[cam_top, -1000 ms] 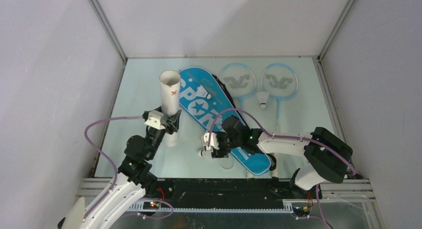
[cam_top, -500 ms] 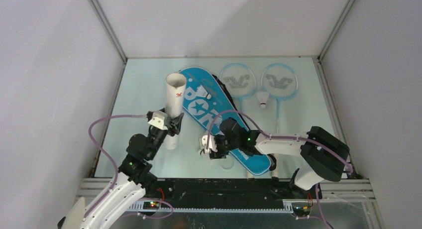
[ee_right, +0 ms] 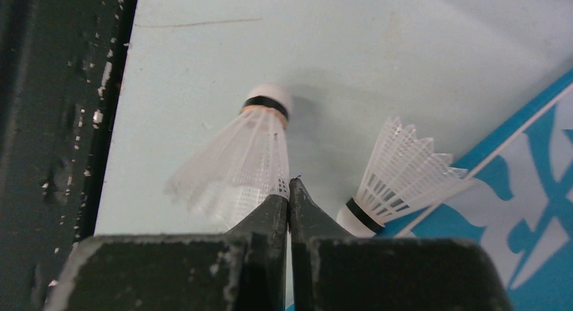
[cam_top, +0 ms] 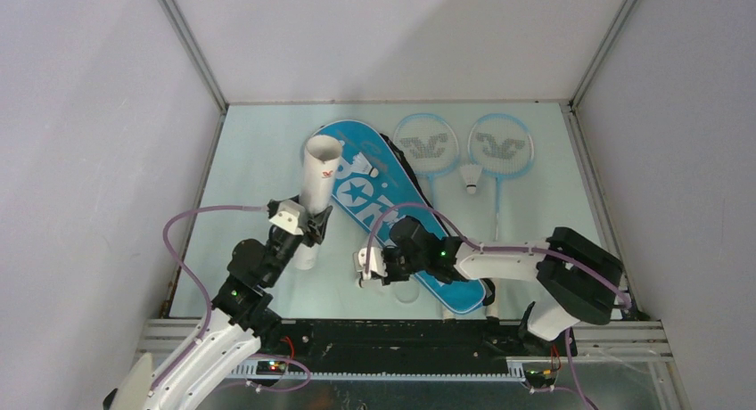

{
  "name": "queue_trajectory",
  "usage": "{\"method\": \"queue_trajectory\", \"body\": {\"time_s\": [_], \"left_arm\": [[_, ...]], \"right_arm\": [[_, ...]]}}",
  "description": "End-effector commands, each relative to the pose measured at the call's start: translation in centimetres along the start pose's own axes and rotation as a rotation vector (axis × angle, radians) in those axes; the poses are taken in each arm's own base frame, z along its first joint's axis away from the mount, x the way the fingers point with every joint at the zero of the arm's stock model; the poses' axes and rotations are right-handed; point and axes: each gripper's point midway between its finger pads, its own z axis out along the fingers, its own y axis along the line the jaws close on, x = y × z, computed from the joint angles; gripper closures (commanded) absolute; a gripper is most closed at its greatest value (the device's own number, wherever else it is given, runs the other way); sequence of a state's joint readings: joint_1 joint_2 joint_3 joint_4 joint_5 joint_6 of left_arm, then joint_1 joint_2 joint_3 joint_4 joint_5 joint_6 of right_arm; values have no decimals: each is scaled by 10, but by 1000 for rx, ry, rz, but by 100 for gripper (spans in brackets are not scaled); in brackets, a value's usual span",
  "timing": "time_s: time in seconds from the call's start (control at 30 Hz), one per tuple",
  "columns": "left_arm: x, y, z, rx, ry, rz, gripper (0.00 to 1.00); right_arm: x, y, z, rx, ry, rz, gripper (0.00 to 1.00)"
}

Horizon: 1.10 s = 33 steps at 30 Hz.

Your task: Pack up the badminton gear

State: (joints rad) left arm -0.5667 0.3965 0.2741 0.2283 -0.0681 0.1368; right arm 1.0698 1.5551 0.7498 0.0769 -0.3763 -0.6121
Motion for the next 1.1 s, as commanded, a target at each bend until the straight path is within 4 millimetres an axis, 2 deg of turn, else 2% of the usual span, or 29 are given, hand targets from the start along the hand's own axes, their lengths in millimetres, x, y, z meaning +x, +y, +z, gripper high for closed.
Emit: {"method": "queue_trajectory", "body": {"time_s": [0.0, 0.07, 0.1, 0.13, 0.17, 0.2, 0.23, 0.27, 0.3, 0.33, 0.37, 0.4, 0.43, 0.53, 0.6, 0.67, 0.77, 0.93, 1.07], "left_arm": [[-26, -19, 0, 154, -62, 153, 64], [-17, -32, -2, 249, -37, 241, 66], [-12, -39, -4, 299, -23, 266, 66], [-15, -40, -4, 316, -31, 311, 67], [-16, -44, -4, 353, -26, 354, 68], [-18, -47, -5, 382, -29, 378, 69], [-18, -48, -4, 401, -21, 425, 70], [-16, -50, -4, 425, -14, 449, 71], [-13, -50, -3, 439, -1, 492, 71], [-13, -49, -2, 441, 1, 507, 71], [-11, -49, 2, 441, 6, 526, 71], [-8, -48, 3, 441, 15, 532, 70], [-5, -49, 6, 450, 24, 542, 70], [2, -60, 6, 533, 35, 559, 70], [7, -66, 6, 587, 47, 583, 70], [5, -69, 9, 600, 36, 591, 70], [1, -72, 12, 621, 17, 608, 69], [-5, -70, 15, 613, -28, 674, 69], [-12, -71, 21, 616, -77, 737, 69]], "right_arm": [[-63, -21, -39, 108, -140, -44, 100], [-86, -26, -69, 163, -214, -30, 100], [-88, -30, -79, 185, -232, 15, 100], [-99, -30, -96, 205, -284, 48, 100], [-98, -35, -108, 226, -297, 76, 100], [-107, -32, -126, 232, -350, 106, 100], [-104, -38, -139, 257, -363, 137, 100], [-111, -33, -157, 254, -413, 164, 100], [-103, -37, -168, 275, -409, 201, 100], [-106, -37, -188, 297, -451, 225, 100], [-102, -35, -195, 300, -451, 251, 100], [-108, -30, -210, 310, -490, 257, 100], [-102, -31, -218, 334, -484, 285, 100], [-109, -25, -252, 394, -550, 289, 100], [-114, -19, -266, 408, -576, 281, 100], [-118, -15, -276, 407, -583, 293, 100], [-119, -12, -281, 390, -548, 330, 100], [-106, -14, -270, 351, -451, 404, 100], [-108, -11, -260, 268, -424, 390, 100]]}}
